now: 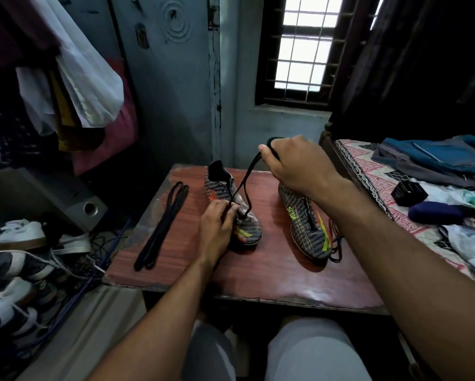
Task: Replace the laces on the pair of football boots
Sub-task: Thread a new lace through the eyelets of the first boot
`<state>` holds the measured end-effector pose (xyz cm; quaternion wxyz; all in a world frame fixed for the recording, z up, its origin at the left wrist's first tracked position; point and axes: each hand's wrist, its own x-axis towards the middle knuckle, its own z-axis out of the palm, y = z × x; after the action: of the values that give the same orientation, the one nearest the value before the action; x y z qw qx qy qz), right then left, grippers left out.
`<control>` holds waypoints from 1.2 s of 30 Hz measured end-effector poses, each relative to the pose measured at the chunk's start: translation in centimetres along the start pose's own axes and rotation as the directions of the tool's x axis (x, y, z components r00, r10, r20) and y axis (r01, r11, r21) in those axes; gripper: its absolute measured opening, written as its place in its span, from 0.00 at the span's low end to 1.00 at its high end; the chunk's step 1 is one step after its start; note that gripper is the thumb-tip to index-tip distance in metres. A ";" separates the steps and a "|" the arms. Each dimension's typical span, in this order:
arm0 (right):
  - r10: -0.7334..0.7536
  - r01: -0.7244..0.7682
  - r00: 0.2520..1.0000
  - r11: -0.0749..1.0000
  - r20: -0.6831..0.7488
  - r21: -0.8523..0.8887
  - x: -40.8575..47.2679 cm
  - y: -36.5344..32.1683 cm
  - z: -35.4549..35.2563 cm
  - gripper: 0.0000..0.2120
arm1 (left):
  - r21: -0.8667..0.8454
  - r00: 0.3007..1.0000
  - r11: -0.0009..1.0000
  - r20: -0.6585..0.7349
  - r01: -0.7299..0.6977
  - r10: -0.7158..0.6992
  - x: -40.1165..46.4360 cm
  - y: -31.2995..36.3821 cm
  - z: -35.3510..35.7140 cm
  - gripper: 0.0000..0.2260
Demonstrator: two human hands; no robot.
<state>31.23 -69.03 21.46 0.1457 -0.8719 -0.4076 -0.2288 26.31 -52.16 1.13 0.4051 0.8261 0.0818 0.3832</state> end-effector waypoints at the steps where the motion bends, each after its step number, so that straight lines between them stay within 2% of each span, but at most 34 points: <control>1: -0.029 0.029 1.000 1.000 -0.005 0.000 0.5 0.5 0.8 0.21 | -0.036 0.999 0.998 0.007 0.053 -0.053 -0.2 0.0 -0.1 0.06; 3: -0.058 0.059 0.998 0.998 0.039 -0.010 1.2 1.6 2.5 0.21 | -0.155 0.981 0.969 0.052 0.193 -0.187 -0.4 0.3 -0.6 0.08; 5: -0.028 0.034 0.989 0.999 0.144 -0.037 1.4 2.8 4.4 0.19 | -0.304 0.946 0.897 0.149 0.320 -0.286 -0.5 0.5 -1.4 0.12; 9: 0.132 -0.157 0.948 0.985 0.290 0.066 1.1 4.8 7.4 0.15 | -0.430 0.906 0.803 0.288 0.413 -0.312 -1.3 1.5 -4.4 0.11; 11: 0.173 -0.236 0.922 0.960 0.345 0.148 1.0 4.8 8.1 0.18 | -0.481 0.906 0.777 0.322 0.407 -0.275 -2.2 2.3 -5.9 0.11; 13: 0.207 -0.382 0.872 0.854 0.443 0.353 1.1 4.3 8.4 0.19 | -0.493 0.910 0.779 0.342 0.386 -0.235 -3.1 2.4 -6.8 0.09; 14: 0.228 -0.479 0.838 0.743 0.496 0.467 1.1 4.0 8.5 0.20 | -0.506 0.916 0.776 0.327 0.376 -0.231 -3.2 2.2 -6.9 0.09; 15: 0.260 -0.558 0.806 0.634 0.532 0.535 1.3 3.9 8.7 0.23 | -0.521 0.922 0.770 0.310 0.368 -0.231 -3.3 1.9 -6.9 0.09; 16: 0.296 -0.595 0.791 0.573 0.535 0.563 1.6 3.9 8.9 0.24 | -0.525 0.928 0.772 0.293 0.359 -0.232 -3.3 1.6 -6.8 0.10; 17: 0.333 -0.600 0.795 0.559 0.507 0.573 1.9 4.1 9.0 0.24 | -0.519 0.930 0.778 0.278 0.355 -0.239 -3.2 1.5 -6.8 0.10; 20: 0.409 -0.535 0.843 0.709 0.350 0.459 2.5 4.4 9.0 0.17 | -0.516 0.938 0.788 0.258 0.336 -0.231 -3.0 1.3 -6.7 0.08; 23: 0.438 -0.509 0.860 0.772 0.262 0.380 2.7 4.9 9.1 0.15 | -0.540 0.940 0.774 0.263 0.330 -0.217 -2.7 0.9 -6.7 0.04; 27: 0.389 -0.467 0.858 0.862 0.335 0.196 2.7 4.3 8.0 0.22 | -0.516 0.935 0.794 0.303 0.322 -0.183 -2.3 1.3 -6.8 0.04; 30: 0.396 -0.420 0.873 0.907 0.283 0.027 2.5 4.0 6.5 0.26 | -0.551 0.939 0.783 0.323 0.290 -0.121 -1.5 2.1 -7.6 0.03; 32: 0.400 -0.361 0.887 0.913 0.232 -0.191 2.2 3.8 5.6 0.24 | -0.607 0.943 0.740 0.315 0.290 -0.112 -1.1 3.0 -8.0 0.03; 33: 0.352 -0.290 0.905 0.922 0.241 -0.257 1.8 3.7 5.3 0.20 | -0.645 0.940 0.699 0.317 0.309 -0.123 -1.1 3.4 -8.1 0.03; 34: 0.268 -0.211 0.918 0.954 0.292 -0.212 1.5 3.3 5.1 0.18 | -0.684 0.935 0.649 0.326 0.333 -0.136 -1.2 3.8 -8.2 0.03; 36: 0.002 -0.074 0.884 0.988 0.467 0.135 0.0 1.2 5.2 0.22 | -0.734 0.928 0.577 0.344 0.359 -0.141 -1.4 4.2 -8.2 0.03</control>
<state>33.67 -67.46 16.91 0.1126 -0.8959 -0.4293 0.0207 18.87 -50.58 6.52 0.7822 0.5852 -0.0289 0.2118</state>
